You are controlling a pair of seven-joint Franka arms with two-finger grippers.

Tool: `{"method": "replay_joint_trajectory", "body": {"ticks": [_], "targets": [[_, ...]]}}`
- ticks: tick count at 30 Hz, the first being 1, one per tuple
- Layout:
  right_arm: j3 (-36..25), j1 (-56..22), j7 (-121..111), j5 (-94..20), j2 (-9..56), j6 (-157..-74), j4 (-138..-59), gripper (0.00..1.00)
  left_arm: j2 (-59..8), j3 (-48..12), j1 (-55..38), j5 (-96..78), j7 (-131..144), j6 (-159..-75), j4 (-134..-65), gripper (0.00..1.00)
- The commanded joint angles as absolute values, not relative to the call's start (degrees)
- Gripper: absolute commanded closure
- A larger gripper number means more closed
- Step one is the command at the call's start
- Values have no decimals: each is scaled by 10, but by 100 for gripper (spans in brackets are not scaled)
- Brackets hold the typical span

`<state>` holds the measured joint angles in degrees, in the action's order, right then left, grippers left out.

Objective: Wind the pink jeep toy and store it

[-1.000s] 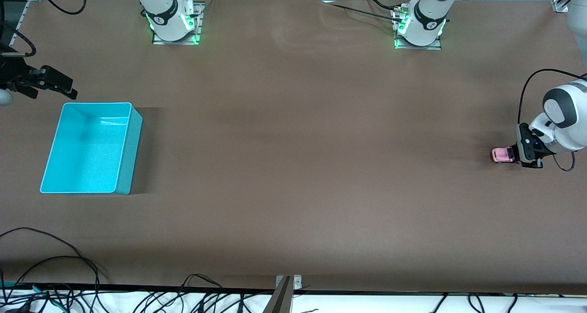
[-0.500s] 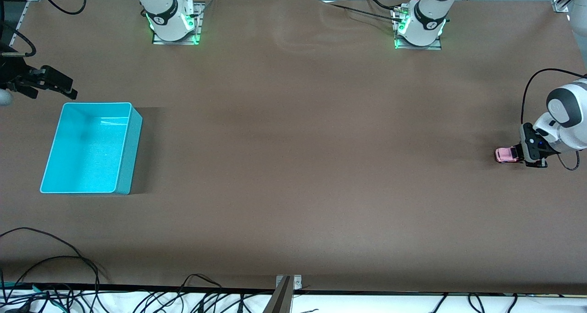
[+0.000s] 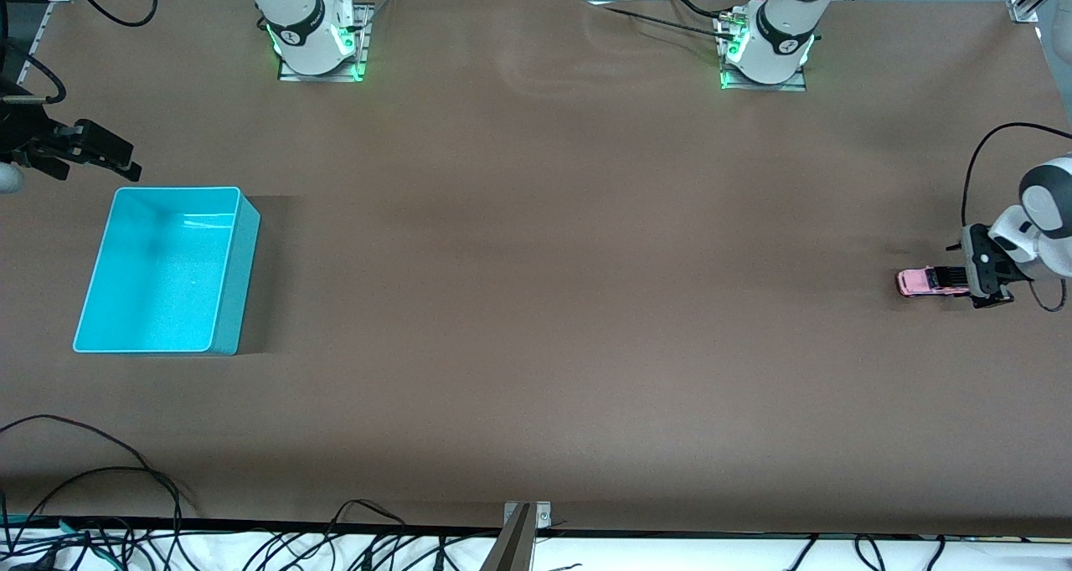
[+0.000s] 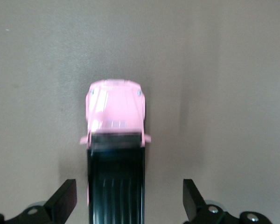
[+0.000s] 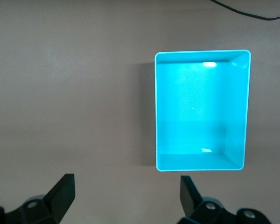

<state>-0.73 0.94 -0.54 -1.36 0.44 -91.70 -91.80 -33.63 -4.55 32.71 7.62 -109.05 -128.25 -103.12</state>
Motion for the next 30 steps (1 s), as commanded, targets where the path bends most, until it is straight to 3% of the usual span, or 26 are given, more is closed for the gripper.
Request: {"method": "replay_joint_trajectory", "body": {"ticks": [1,30], "targets": [[-6,9,-3,-12,4,-907,-908,0,-326,-49,326,82,-1066,-1219,-993,0],[-6,9,-3,-13,4,-906,-908,0,-305,-130,316,40,-778,-920,-809,0]]}}
